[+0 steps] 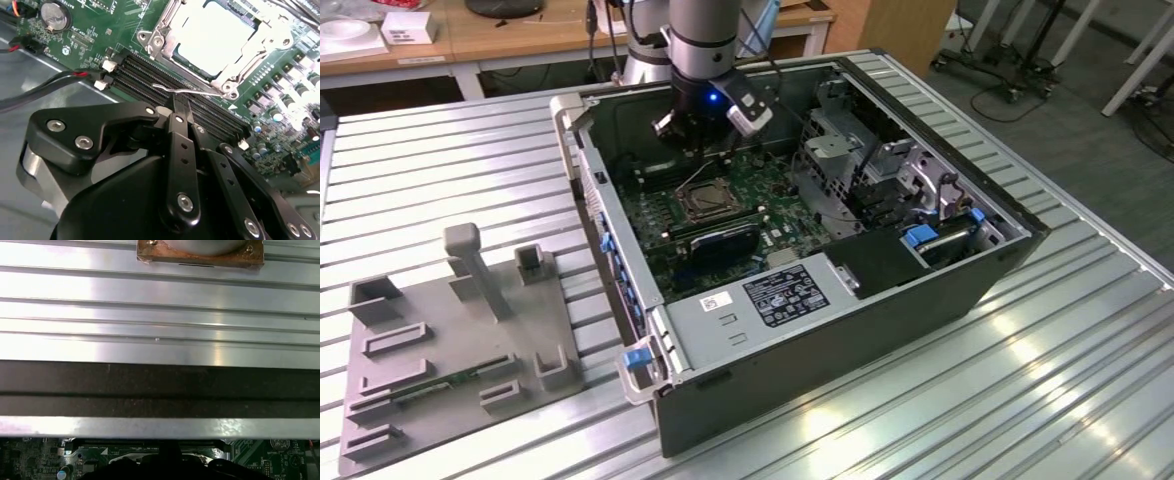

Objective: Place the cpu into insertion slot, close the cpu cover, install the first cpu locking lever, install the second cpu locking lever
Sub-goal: 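Install the first cpu locking lever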

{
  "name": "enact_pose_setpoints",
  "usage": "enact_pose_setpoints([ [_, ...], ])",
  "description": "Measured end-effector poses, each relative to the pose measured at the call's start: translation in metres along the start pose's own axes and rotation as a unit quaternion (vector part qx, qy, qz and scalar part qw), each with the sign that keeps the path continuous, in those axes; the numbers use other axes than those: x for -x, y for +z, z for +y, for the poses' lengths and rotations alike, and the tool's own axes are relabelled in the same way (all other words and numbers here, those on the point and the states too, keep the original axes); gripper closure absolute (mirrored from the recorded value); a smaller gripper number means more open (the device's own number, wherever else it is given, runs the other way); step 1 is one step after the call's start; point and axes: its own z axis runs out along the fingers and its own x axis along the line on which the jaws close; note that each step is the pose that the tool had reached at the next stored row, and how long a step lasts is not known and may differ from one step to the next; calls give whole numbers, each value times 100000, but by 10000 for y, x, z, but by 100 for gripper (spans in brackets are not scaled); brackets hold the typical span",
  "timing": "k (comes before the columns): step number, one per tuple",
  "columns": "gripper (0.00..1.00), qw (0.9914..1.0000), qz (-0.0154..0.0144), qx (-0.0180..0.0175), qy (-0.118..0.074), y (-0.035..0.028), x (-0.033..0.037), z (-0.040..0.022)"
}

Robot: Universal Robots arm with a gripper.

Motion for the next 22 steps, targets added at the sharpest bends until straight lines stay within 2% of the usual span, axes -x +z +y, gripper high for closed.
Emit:
enact_pose_setpoints([
  [6,89,100000,0,4,-3,-90,5,15],
  [22,89,100000,-12,39,0,-81,4,-13],
])
